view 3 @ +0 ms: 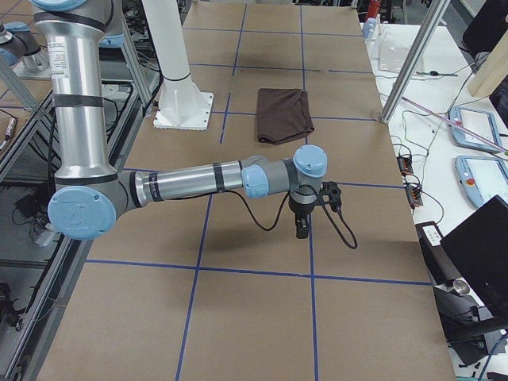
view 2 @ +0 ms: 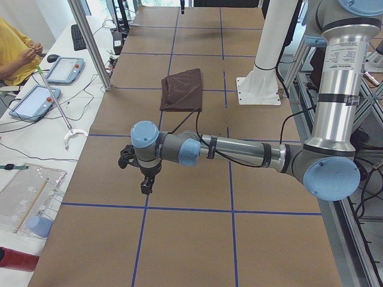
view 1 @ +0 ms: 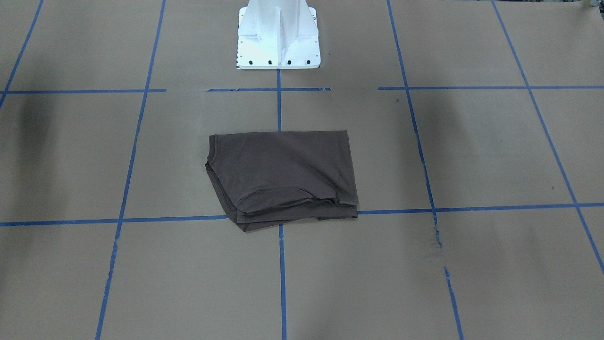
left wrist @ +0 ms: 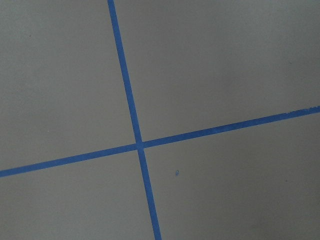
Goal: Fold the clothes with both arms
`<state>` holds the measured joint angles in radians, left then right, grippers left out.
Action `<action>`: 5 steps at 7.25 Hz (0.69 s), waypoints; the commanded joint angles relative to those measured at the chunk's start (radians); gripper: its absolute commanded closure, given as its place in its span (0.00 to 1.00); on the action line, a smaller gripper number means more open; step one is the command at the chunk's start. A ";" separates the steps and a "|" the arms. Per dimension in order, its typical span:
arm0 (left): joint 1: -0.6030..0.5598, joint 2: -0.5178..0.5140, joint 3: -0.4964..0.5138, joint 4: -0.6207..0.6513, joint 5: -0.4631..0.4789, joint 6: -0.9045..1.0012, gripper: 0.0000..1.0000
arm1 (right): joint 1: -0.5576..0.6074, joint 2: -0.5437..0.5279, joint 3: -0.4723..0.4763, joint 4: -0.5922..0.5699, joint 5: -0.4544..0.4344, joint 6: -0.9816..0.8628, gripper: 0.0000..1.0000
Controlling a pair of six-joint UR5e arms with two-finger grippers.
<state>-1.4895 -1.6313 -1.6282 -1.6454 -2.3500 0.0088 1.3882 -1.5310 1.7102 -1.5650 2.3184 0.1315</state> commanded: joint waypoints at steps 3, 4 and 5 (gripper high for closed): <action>-0.026 0.053 -0.004 0.000 0.031 0.214 0.00 | 0.003 -0.026 0.011 -0.090 -0.001 -0.078 0.00; -0.023 0.033 0.002 0.006 0.022 0.215 0.00 | 0.003 -0.024 0.003 -0.090 -0.002 -0.076 0.00; -0.025 0.036 0.001 0.007 0.020 0.218 0.00 | 0.003 -0.029 -0.001 -0.089 -0.002 -0.069 0.00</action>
<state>-1.5134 -1.5912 -1.6287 -1.6409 -2.3279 0.2215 1.3916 -1.5561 1.7152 -1.6544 2.3169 0.0564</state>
